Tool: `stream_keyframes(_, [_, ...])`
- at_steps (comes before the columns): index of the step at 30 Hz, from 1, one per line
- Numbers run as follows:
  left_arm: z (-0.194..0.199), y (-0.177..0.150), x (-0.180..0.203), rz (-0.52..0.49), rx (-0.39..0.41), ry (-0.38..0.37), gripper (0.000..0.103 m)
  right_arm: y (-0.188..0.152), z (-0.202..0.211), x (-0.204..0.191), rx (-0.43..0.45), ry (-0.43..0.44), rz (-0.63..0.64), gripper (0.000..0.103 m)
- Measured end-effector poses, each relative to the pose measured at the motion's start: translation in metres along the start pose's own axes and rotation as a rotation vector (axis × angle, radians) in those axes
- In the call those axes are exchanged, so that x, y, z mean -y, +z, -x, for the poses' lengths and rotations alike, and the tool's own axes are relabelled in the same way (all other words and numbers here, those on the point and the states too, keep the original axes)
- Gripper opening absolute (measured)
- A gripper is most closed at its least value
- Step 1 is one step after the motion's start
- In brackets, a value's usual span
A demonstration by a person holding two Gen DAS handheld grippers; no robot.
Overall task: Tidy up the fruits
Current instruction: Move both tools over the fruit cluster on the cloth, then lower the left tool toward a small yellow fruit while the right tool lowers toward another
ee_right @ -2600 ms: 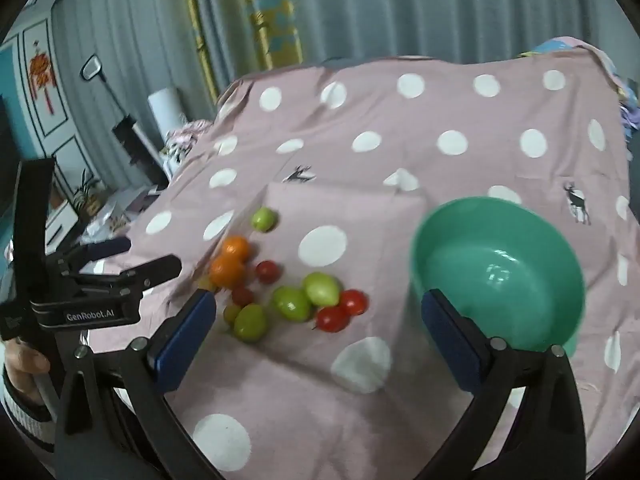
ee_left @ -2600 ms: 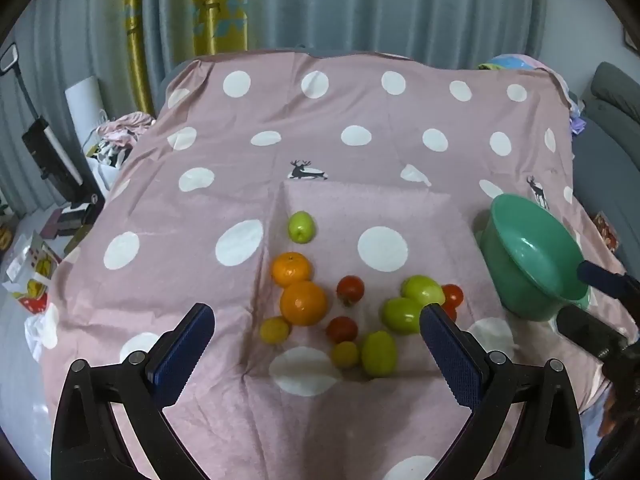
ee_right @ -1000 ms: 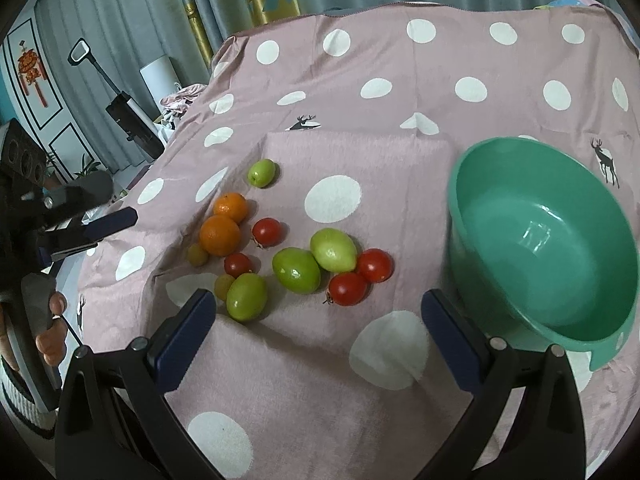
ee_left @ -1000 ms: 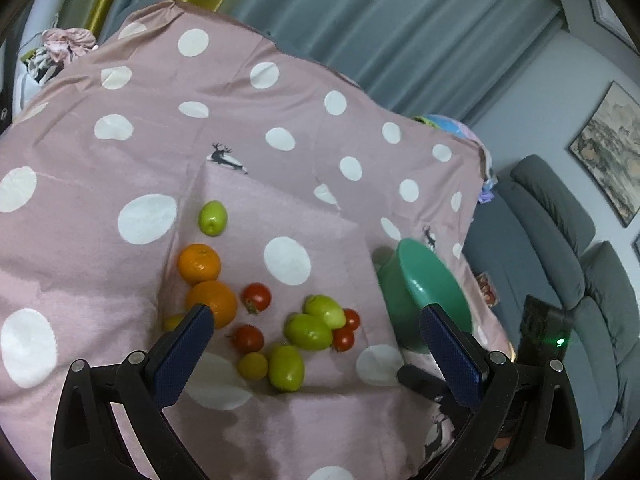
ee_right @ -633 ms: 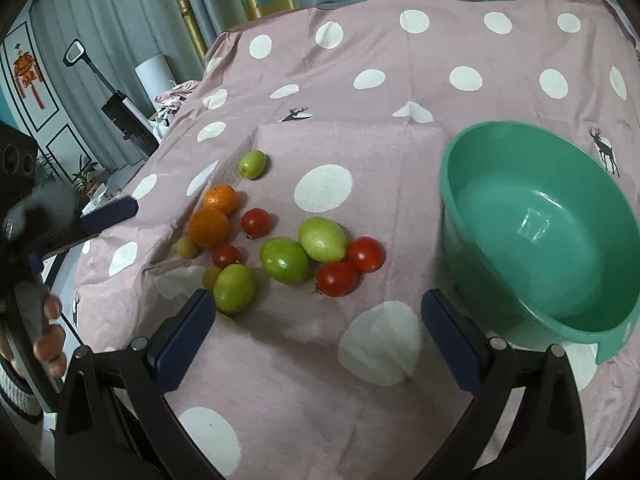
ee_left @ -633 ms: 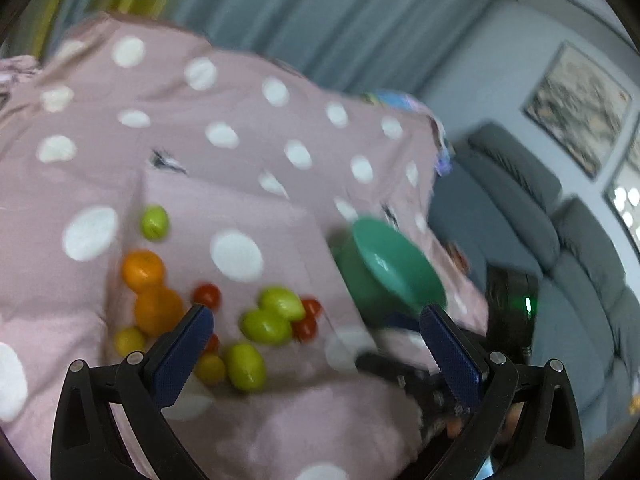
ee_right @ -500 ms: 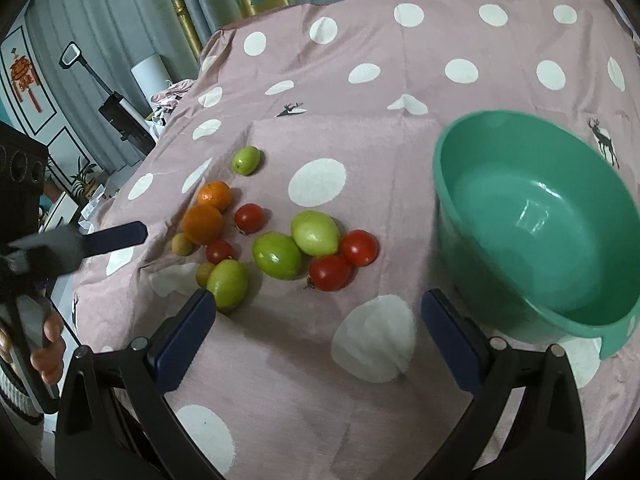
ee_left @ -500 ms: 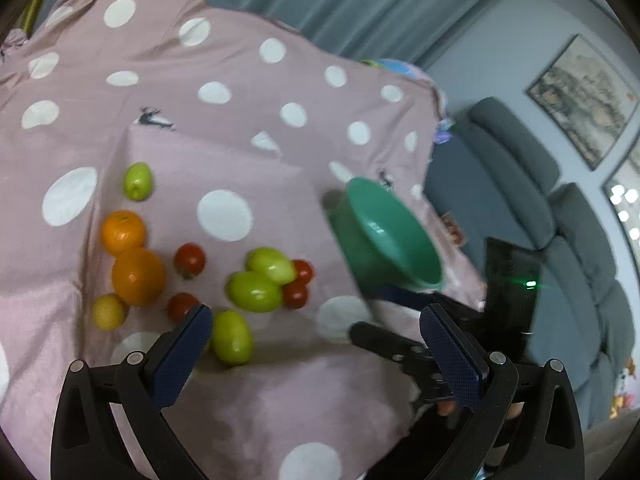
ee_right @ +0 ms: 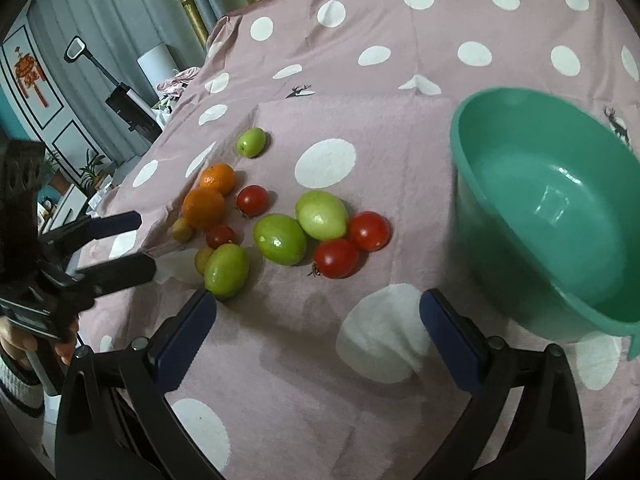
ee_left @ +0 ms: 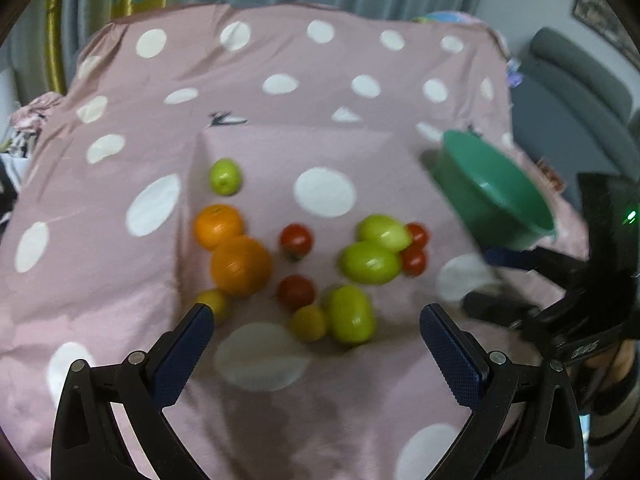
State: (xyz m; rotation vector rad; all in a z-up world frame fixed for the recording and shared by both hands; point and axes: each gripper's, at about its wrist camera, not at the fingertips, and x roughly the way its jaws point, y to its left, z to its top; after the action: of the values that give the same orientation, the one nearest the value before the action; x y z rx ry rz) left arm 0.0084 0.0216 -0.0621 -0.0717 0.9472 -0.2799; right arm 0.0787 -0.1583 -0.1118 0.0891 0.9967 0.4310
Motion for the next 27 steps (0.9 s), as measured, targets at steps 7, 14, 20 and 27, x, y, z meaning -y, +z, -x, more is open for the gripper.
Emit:
stream_keyframes(7, [-0.011,-0.004,-0.015,0.009,-0.063,0.09,0.102,0.001,-0.006,0.0,-0.008,0.009,0.007,0.095])
stream_keyframes(14, [-0.021,-0.002,-0.011,-0.008,-0.105,0.122,0.102,0.001,-0.017,-0.001,-0.043,0.022,0.02,0.079])
stream_keyframes(20, [-0.028,-0.002,-0.011,-0.009,-0.134,0.084,0.092,0.005,-0.017,-0.005,-0.034,0.04,0.026,0.079])
stream_keyframes(27, [-0.038,0.001,-0.009,-0.025,-0.162,0.08,0.083,0.006,-0.016,-0.005,-0.025,0.062,0.015,0.079])
